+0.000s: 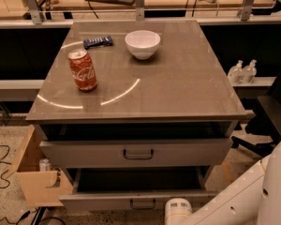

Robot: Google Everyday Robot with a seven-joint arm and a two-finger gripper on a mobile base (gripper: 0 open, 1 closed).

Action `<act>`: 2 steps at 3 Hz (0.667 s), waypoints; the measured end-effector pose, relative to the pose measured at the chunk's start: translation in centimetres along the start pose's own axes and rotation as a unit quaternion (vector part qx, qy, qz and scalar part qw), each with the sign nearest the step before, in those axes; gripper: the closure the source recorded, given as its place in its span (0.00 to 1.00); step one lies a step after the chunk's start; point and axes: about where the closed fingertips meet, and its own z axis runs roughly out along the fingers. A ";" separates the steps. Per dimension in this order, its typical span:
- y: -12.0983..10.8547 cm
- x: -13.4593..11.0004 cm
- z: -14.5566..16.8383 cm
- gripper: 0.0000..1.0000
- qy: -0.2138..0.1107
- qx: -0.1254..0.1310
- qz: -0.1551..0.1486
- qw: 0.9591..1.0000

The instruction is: Close middle drawer

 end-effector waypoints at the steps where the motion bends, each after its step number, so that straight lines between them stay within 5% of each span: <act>1: -3.8 -0.2 -0.3 1.00 -0.019 0.039 -0.023 0.999; 2: -7.2 -1.6 -1.5 1.00 -0.032 0.076 -0.064 0.995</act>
Offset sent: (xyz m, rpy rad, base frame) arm 0.1108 0.0618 0.0159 0.1864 -0.2083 0.2323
